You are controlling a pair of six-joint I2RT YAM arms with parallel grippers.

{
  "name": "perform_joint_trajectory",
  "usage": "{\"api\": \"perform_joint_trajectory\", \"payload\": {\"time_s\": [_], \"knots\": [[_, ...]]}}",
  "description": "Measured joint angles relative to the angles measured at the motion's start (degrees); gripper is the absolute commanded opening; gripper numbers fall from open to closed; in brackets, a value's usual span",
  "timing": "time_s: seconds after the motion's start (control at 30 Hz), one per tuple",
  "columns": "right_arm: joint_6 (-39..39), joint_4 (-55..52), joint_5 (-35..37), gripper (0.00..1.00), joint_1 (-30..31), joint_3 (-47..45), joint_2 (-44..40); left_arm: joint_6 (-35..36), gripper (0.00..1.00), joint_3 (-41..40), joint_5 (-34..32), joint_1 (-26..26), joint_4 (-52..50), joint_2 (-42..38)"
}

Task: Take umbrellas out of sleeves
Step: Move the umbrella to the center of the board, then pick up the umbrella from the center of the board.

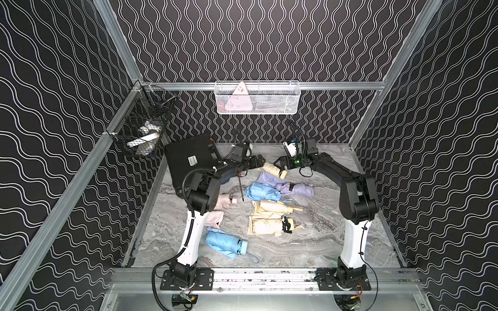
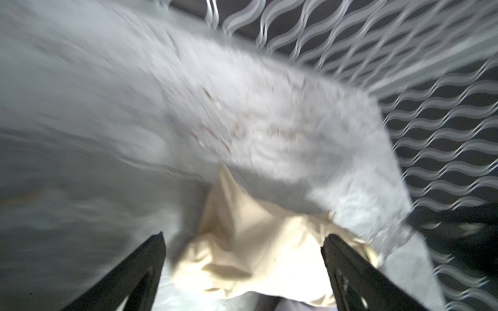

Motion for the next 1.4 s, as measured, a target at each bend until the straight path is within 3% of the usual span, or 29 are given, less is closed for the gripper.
{"api": "perform_joint_trajectory", "payload": {"time_s": [0.27,0.57,0.67,0.73,0.8,0.93,1.23,1.4], "knots": [[-4.85,-4.33,-0.28,0.99,0.63,6.32,7.08,-6.60,0.97,-6.21,4.42,1.70,6.38,-9.11],[-10.32,-8.79,8.07,0.94,4.87,17.18,17.33,-8.35,0.97,-19.85,6.80,2.80,6.03,-20.28],[-11.17,-8.66,10.23,0.78,5.33,20.00,19.32,-8.39,0.97,-22.56,7.15,3.17,5.84,-22.71],[-11.17,-8.44,11.45,0.57,5.44,20.61,19.78,-8.35,0.97,-24.00,7.21,3.21,5.16,-24.15],[-11.06,-8.44,10.69,0.28,5.16,20.59,19.78,-8.22,0.97,-25.40,7.58,3.28,4.44,-25.70],[-10.32,-6.91,9.90,0.07,4.68,18.69,18.60,-7.48,0.98,-27.47,7.89,3.45,3.26,-28.00],[-5.81,-2.01,6.91,0.05,2.25,4.79,6.29,-7.04,0.99,-29.97,9.88,3.56,1.77,-31.43],[-4.98,1.88,-3.52,0.06,2.84,-0.55,-2.84,-9.66,0.99,-30.95,12.44,3.91,7.72,-29.57]]}}
